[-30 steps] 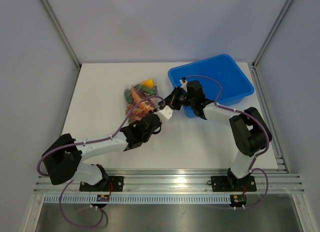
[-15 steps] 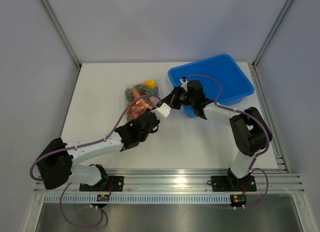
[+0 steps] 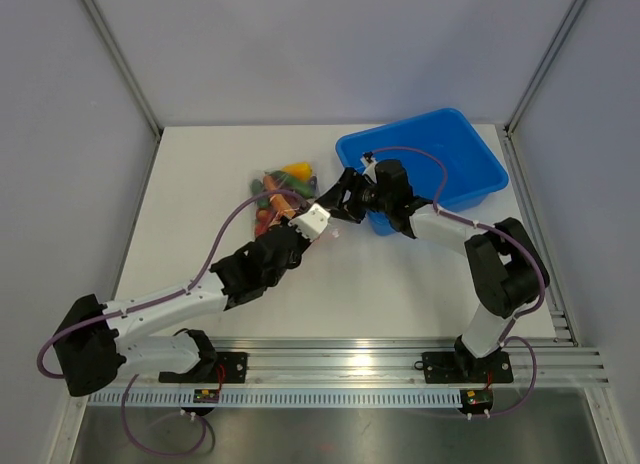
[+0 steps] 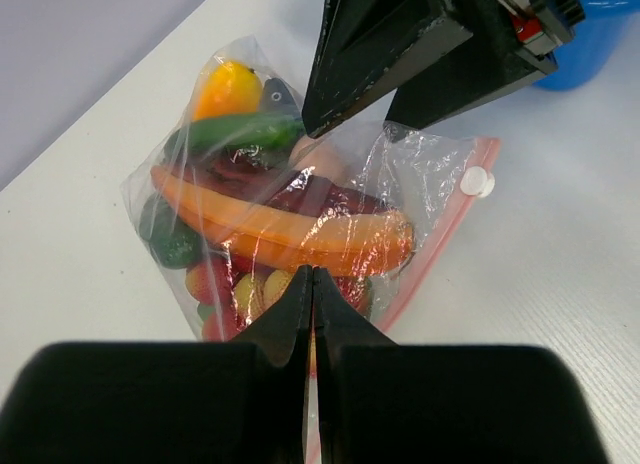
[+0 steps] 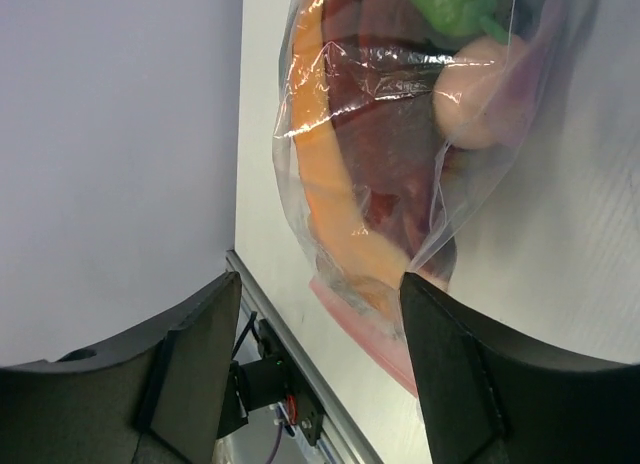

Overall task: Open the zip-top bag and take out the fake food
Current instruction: Adjust the zipper food storage bag at the center of the board, then pick up the zipper food storage bag at the center of the board.

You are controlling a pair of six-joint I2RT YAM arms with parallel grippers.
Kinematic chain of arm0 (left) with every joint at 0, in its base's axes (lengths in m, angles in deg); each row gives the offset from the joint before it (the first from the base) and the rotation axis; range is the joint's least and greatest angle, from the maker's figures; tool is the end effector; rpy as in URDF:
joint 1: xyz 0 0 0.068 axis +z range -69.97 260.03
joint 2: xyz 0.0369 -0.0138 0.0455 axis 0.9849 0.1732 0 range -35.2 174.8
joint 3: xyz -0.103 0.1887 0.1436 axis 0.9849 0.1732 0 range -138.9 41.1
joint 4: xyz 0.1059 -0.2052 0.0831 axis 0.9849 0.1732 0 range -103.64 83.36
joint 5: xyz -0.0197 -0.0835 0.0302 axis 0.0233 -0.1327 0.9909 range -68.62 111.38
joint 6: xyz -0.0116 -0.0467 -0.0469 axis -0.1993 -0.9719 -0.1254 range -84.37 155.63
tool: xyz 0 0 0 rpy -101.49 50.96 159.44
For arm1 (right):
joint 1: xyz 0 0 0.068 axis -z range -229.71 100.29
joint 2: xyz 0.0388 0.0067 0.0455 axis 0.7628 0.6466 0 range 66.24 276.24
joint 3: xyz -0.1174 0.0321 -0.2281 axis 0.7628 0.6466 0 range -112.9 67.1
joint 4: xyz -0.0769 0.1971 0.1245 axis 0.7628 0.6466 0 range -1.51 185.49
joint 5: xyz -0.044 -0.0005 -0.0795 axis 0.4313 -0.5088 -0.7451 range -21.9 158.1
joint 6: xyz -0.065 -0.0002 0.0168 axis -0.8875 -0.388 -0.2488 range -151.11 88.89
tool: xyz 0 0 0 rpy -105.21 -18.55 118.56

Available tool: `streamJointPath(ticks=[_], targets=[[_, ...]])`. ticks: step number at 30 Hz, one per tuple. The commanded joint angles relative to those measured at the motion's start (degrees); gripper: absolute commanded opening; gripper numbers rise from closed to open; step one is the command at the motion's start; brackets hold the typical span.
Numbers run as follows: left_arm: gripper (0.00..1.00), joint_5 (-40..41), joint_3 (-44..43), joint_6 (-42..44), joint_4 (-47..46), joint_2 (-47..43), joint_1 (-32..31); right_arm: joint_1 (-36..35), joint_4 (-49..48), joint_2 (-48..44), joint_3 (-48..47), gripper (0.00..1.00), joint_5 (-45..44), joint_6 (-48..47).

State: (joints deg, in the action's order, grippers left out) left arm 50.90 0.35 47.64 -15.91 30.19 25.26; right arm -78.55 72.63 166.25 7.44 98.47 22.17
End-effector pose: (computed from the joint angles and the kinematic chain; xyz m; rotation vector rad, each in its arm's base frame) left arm 0.1715 -0.1969 0.2537 0.7572 1.7517 0.0021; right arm 0.3244 0.2096 0.2074 0.0908 2.2425 1.3867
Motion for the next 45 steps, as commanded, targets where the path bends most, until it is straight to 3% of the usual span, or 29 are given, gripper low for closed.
streamJointPath(ticks=[1, 6, 12, 17, 24, 36, 38, 41, 45], targets=[[0.0, -3.13, -0.2, -1.46, -0.12, -2.54, -0.17, 0.27, 3.02, -5.43, -3.19, 0.72, -2.24, -5.2], [0.02, -5.61, -0.29, -1.2, 0.68, -2.72, -0.08, 0.28, 4.43, -3.25, -4.23, 0.71, -0.32, -3.88], [0.1, -1.84, -0.47, -2.69, 2.09, -3.07, -0.17, 0.1, 17.68, 0.36, -9.77, 0.7, -0.3, -8.87], [0.35, -1.13, 1.02, -4.45, 0.68, -6.32, -0.17, -1.83, 26.65, -1.74, -11.7, 0.72, -9.7, -13.54], [0.54, 1.15, 1.03, -6.12, 1.12, -7.47, -0.17, -7.45, 38.25, -2.98, -15.4, 0.73, -22.27, -18.29], [0.59, 2.12, 1.55, -6.74, 1.38, -9.14, -0.17, -12.56, 43.63, -0.96, -18.3, 0.73, -37.92, -21.02], [0.59, 2.21, 1.47, -6.91, 1.47, -9.14, -0.08, -12.82, 42.67, -0.52, -18.21, 0.74, -37.32, -21.89], [0.62, 2.47, 1.73, -7.35, 1.56, -9.49, -0.08, -12.82, 40.82, 0.27, -17.42, 0.85, -37.58, -22.25], [0.62, 2.21, 1.9, -7.35, 1.47, -10.01, -0.17, -12.82, 36.88, 1.59, -16.55, 0.84, -34.33, -22.69]])
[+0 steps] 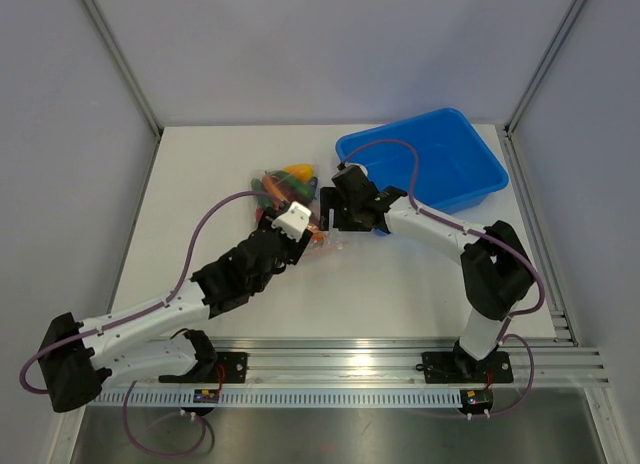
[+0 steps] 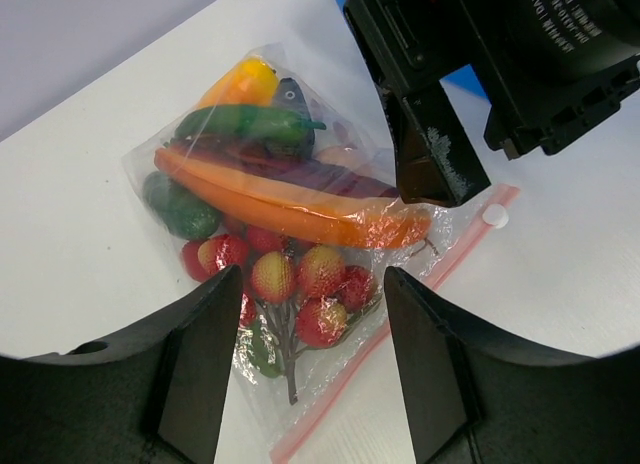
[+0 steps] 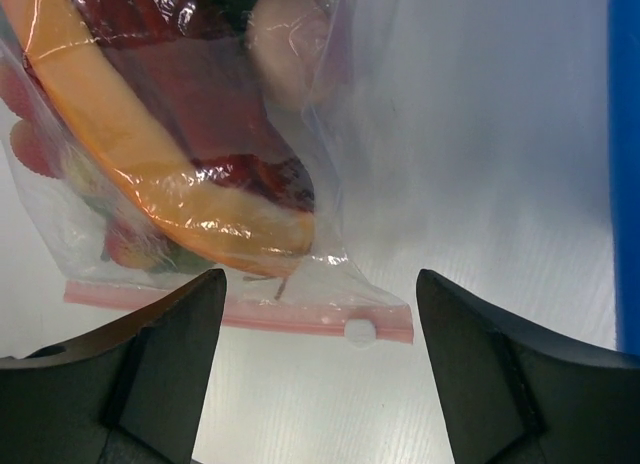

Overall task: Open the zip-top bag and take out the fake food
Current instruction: Pick up the zipper food storage bag at the center of the board.

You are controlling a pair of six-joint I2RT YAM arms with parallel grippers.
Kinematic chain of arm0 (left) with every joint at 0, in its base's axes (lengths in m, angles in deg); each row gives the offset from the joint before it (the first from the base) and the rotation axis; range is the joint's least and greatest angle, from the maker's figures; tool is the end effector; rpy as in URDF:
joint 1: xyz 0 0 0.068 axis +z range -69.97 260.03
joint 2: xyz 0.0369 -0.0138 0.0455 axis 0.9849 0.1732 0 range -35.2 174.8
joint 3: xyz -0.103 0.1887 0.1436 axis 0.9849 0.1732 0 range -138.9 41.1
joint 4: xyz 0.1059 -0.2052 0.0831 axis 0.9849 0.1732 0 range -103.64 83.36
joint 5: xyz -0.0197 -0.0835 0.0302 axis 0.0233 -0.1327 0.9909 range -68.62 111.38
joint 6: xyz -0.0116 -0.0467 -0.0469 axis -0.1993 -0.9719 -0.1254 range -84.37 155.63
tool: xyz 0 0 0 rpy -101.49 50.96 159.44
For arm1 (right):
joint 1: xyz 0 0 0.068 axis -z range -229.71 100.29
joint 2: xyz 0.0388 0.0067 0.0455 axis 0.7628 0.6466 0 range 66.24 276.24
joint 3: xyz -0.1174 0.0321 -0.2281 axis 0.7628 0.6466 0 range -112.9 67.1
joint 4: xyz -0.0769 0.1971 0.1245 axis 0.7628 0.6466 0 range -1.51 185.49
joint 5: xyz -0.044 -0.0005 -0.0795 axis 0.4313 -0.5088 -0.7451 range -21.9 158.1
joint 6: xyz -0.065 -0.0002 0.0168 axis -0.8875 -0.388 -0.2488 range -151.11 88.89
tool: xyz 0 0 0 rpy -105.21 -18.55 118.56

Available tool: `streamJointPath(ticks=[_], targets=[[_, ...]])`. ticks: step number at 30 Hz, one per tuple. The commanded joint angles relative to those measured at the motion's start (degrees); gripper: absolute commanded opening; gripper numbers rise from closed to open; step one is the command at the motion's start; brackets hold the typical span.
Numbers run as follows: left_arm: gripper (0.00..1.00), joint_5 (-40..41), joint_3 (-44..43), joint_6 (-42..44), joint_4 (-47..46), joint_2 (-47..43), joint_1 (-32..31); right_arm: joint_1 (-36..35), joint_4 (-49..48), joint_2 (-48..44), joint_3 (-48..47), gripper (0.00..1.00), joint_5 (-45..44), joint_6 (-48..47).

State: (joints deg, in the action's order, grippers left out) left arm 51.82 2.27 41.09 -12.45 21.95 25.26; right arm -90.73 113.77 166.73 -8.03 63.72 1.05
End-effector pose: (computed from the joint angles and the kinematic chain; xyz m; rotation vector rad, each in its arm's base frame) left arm 0.1568 -0.1747 0.2680 0.6138 1.7598 -0.0869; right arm 0.2877 0.2449 0.2168 -0.1594 2.5031 0.4576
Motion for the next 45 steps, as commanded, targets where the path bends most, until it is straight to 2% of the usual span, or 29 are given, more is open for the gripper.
streamJointPath(ticks=[1, 5, 8, 9, 10, 13, 17, 22, 24, 28, 33, 39, 45], targets=[[0.62, 1.21, -0.02, -0.88, -1.98, -1.86, -0.17, -0.65, -4.53, 1.46, -1.07, 0.84, 1.65, -1.49], [0.63, 0.59, -0.37, -1.5, -1.37, -1.77, -0.17, -0.65, -6.64, 3.83, -1.07, 0.83, 3.15, -1.23], [0.63, 0.59, -0.46, -2.11, 0.21, -2.21, -0.17, -0.65, -9.36, 4.19, 0.33, 0.69, 6.12, 0.17], [0.63, 0.42, -0.46, -2.03, 0.04, -2.3, -0.17, -0.65, -10.07, 4.19, 0.6, 0.63, 7.71, 0.53], [0.63, 0.07, -0.28, -2.11, 0.04, -2.65, -0.17, -0.65, -10.59, 4.02, 0.78, 0.47, 8.51, 0.88], [0.66, 1.02, -0.46, -2.46, 0.12, -2.74, -0.17, -0.65, -12.35, 2.79, 1.83, 0.17, 11.31, 2.02], [0.67, -0.8, 0.15, -1.24, -0.92, -2.39, -0.17, -0.47, -16.74, 0.42, 4.29, 0.0, 14.57, 4.13], [0.69, -3.28, -0.19, -0.18, -1.28, -0.98, -0.17, -0.38, -22.72, -3.09, 7.27, 0.0, 21.42, 9.21], [0.7, -3.8, -0.02, 0.08, -1.54, -0.81, -0.34, -0.12, -26.58, -5.29, 9.12, 0.0, 22.4, 10.63], [0.72, -5.99, 1.12, 1.13, -2.42, -1.33, -0.35, 1.63, -28.35, -8.02, 11.06, 0.0, 23.45, 12.74], [0.84, -11.97, 4.19, 2.89, -4.7, -3.44, -0.43, 4.62, -30.55, -9.52, 13.17, 0.0, 27.58, 15.03], [0.89, -14.09, 7.62, 2.37, -5.41, -7.83, -0.52, 7.35, -32.92, -8.73, 13.96, 0.0, 30.83, 16.52], [0.9, -14.35, 6.4, 2.02, -4.71, -2.92, -0.87, 7.97, -36.53, -10.13, 16.07, 0.0, 30.93, 19.69]])
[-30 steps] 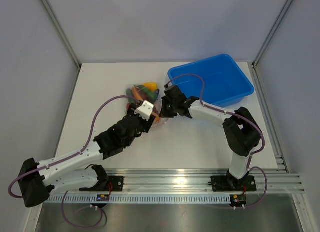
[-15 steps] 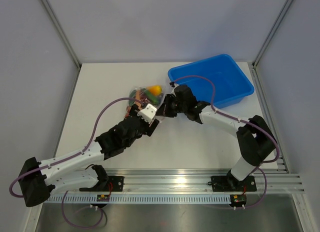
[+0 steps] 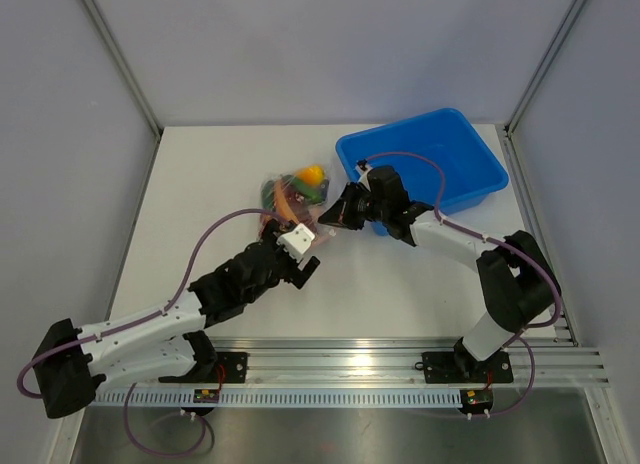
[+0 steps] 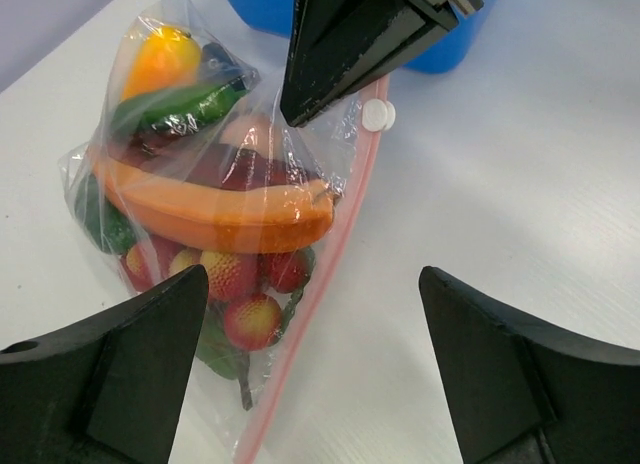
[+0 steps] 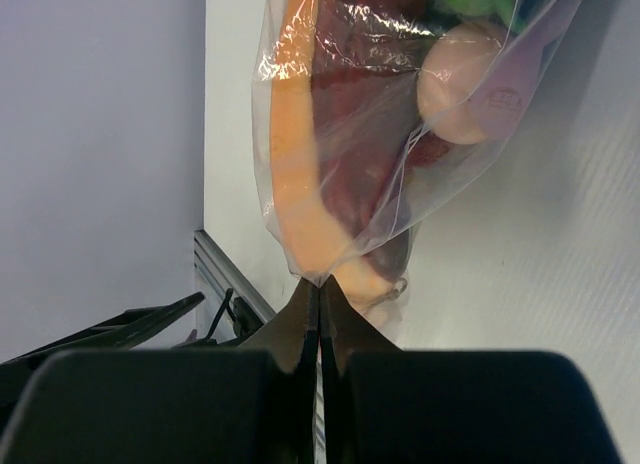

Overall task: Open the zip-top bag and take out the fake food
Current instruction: Pick up the zipper food storage bag at the center of the board.

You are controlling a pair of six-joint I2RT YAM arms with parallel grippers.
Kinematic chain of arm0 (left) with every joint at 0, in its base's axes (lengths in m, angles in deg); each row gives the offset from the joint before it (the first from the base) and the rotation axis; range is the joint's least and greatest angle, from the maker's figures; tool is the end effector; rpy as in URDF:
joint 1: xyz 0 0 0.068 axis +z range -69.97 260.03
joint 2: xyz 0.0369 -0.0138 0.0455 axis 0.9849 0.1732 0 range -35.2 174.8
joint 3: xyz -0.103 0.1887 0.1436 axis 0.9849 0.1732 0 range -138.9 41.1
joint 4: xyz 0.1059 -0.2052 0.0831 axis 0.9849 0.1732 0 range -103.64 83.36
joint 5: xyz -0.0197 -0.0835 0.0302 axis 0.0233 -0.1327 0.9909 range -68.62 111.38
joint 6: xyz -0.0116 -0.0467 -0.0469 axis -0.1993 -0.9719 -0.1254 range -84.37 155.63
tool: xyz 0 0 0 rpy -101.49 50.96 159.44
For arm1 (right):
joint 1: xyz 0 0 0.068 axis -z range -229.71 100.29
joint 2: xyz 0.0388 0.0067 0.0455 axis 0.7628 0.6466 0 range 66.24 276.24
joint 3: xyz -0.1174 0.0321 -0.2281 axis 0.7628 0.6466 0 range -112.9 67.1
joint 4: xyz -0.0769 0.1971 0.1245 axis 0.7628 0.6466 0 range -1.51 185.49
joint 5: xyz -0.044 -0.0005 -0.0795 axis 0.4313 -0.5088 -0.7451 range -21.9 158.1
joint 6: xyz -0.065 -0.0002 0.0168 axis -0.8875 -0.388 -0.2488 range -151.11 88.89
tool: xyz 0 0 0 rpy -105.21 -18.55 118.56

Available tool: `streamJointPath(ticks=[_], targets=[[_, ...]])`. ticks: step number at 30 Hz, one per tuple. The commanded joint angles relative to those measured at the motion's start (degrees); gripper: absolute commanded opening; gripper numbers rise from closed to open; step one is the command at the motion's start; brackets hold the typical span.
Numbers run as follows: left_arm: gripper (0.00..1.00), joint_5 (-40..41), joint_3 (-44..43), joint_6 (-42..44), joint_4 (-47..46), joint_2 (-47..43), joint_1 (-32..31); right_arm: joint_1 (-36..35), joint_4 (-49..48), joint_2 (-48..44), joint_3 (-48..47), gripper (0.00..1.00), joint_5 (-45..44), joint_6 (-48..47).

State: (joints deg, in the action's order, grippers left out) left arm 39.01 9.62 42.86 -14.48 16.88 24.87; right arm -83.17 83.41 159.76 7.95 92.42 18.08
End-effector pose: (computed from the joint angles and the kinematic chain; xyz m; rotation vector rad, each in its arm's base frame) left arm 0.1384 -0.1703 0.2438 0.8054 1.7299 -0.2731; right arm 0.2918 0.2193 0.2232 0.0273 2.3135 1.2591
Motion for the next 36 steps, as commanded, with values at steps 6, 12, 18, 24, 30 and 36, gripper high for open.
streamJointPath(ticks=[6, 12, 18, 24, 30, 36], targets=[[0.89, 0.91, -1.82, 1.21, -3.55, 7.41, -1.44, 0.58, -7.22, -4.48, 1.41, 0.0, 2.05, 4.42], [0.88, 5.48, -2.79, 2.18, -4.96, 11.11, -2.15, 0.58, -7.84, -5.45, 1.94, 0.0, 3.11, 5.48], [0.86, 10.14, -5.43, 2.62, -4.52, 16.39, -2.15, 0.58, -8.8, -5.71, 2.55, 0.0, 4.16, 6.79], [0.77, 13.22, -6.39, 3.85, -5.66, 18.85, -2.15, 0.58, -10.74, -4.75, 2.82, 0.0, 5.74, 7.68], [0.31, 14.01, -7.36, 3.5, -3.64, 18.59, -2.15, 0.58, -11.09, -4.48, 2.82, 0.0, 6.09, 8.03], [0.08, 14.01, -7.19, 3.32, -2.85, 16.75, -2.15, 0.67, -11.97, -4.22, 3.17, 0.0, 6.62, 8.82]])
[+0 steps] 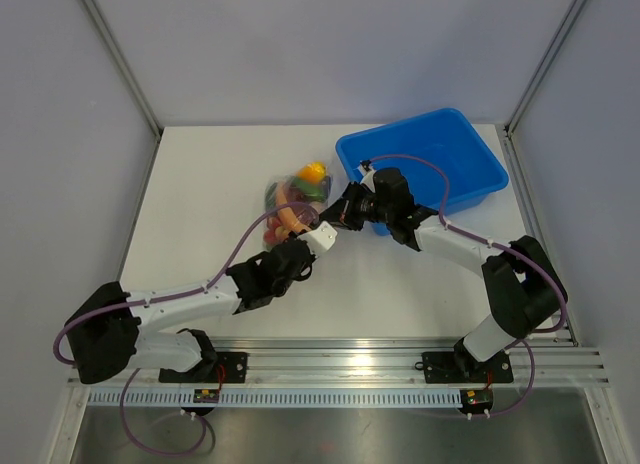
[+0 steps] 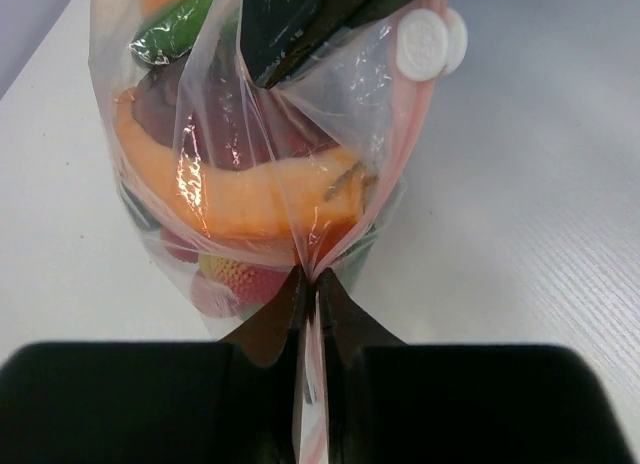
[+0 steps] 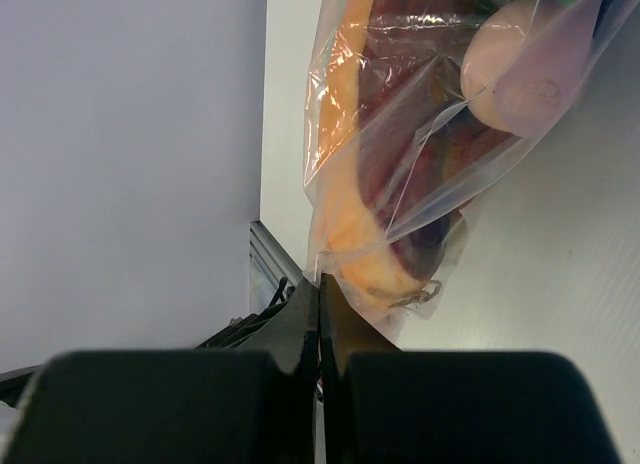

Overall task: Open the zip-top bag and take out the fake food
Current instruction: Pick up the zipper food storage bag at the center of the board.

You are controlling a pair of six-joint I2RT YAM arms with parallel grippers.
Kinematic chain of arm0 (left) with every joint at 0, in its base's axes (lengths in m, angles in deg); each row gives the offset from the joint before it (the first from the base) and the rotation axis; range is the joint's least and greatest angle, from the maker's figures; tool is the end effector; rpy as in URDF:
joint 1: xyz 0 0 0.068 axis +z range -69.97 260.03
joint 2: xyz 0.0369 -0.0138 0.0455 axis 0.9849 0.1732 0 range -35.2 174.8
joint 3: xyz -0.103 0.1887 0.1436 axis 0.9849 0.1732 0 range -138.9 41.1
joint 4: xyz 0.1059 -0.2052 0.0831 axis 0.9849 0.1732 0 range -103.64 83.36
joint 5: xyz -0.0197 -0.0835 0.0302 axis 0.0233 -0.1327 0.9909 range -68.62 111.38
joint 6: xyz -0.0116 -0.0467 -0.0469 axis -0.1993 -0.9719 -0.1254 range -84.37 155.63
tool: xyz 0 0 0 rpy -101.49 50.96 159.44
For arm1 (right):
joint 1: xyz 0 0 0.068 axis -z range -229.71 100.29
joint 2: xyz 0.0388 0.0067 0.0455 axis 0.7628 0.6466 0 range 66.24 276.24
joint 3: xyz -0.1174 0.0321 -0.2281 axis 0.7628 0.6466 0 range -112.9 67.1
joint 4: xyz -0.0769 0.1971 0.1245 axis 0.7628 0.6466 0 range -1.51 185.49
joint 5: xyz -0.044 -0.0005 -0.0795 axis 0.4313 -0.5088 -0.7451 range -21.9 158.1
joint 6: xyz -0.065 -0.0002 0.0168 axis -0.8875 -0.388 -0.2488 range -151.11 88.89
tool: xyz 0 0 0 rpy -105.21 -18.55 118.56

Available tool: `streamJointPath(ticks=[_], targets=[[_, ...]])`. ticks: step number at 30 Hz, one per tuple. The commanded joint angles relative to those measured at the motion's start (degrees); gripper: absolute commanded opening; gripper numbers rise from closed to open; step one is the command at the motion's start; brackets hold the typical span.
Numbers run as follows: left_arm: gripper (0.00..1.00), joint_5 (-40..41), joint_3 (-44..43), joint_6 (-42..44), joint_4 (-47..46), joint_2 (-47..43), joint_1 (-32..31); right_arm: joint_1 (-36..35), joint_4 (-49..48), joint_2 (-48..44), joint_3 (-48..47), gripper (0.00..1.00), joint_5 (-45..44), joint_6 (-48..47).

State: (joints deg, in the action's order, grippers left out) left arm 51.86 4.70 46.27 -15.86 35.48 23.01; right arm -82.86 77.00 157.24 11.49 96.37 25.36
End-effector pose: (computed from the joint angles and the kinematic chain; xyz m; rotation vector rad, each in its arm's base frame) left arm 0.1652 -0.2044 0.2061 0.8730 1.8510 0.0656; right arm 0.2839 0.2157 0.2307 0.0931 2.2629 1.4242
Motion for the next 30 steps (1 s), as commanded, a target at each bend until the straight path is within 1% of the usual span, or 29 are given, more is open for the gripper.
streamJointPath(ticks=[1, 2, 4, 7, 9, 10, 13, 14, 15, 16, 17, 25, 28, 29, 30], targets=[[0.06, 1.07, -2.18, -0.17, -1.21, -2.2, -0.29, 0.36, -5.74, -1.53, -0.37, 0.0, 2.84, 1.45], [0.05, 1.07, -2.27, -0.17, -0.95, -2.73, -0.29, 0.36, -5.74, -1.53, -0.46, 0.0, 3.02, 0.93], [0.04, 0.72, -2.36, -0.96, 0.37, -4.48, -0.29, 0.45, -4.86, -1.44, -1.16, 0.09, 2.84, -0.3], [0.03, -0.33, -2.36, -1.93, 2.04, -6.68, -0.29, 0.45, -1.88, -1.79, -2.48, 0.19, 1.01, -3.38], [0.0, -1.73, -2.18, -2.37, 2.04, -8.97, -0.29, 0.45, -1.7, -2.49, -2.31, 0.21, 0.3, -4.26], [0.0, -2.17, -2.27, -2.55, 3.61, -9.5, -0.29, 0.45, -2.13, -2.76, -2.13, 0.22, 0.03, -4.35], [0.0, -3.58, -2.8, -3.34, 5.56, -11.78, -0.2, 0.45, -1.61, -3.9, -2.13, 0.38, -1.1, -5.4], [0.0, -3.67, -2.62, -3.51, 5.56, -13.01, -0.29, 0.45, -1.17, -4.6, -2.22, 0.51, -1.64, -6.62], [0.0, -3.59, -2.45, -3.69, 5.47, -13.63, -0.29, 0.45, 0.48, -4.95, -2.48, 0.56, -2.42, -7.33], [0.0, -3.41, -2.1, -3.69, 5.38, -14.24, -0.29, 0.54, 1.28, -5.48, -2.65, 0.57, -4.09, -8.03], [0.0, -3.32, -1.92, -3.78, 5.3, -14.77, -0.29, 0.45, 1.99, -6.35, -2.74, 0.67, -4.88, -9.34], [0.0, 0.02, -1.3, -4.74, 5.56, -17.06, -0.29, 0.72, 2.26, -8.91, -1.78, 0.69, -7.61, -11.46], [0.0, 1.16, -0.78, -5.1, 5.3, -18.55, -0.29, 0.71, 2.26, -10.31, -1.25, 0.69, -9.54, -14.18], [0.0, 1.6, -0.25, -5.27, 4.95, -18.99, -0.29, 0.8, 2.26, -11.36, -0.64, 0.69, -10.33, -16.45], [0.0, 1.77, -0.07, -5.19, 4.68, -19.52, -0.29, 0.72, 2.0, -11.98, -0.11, 0.69, -12.34, -17.61]])
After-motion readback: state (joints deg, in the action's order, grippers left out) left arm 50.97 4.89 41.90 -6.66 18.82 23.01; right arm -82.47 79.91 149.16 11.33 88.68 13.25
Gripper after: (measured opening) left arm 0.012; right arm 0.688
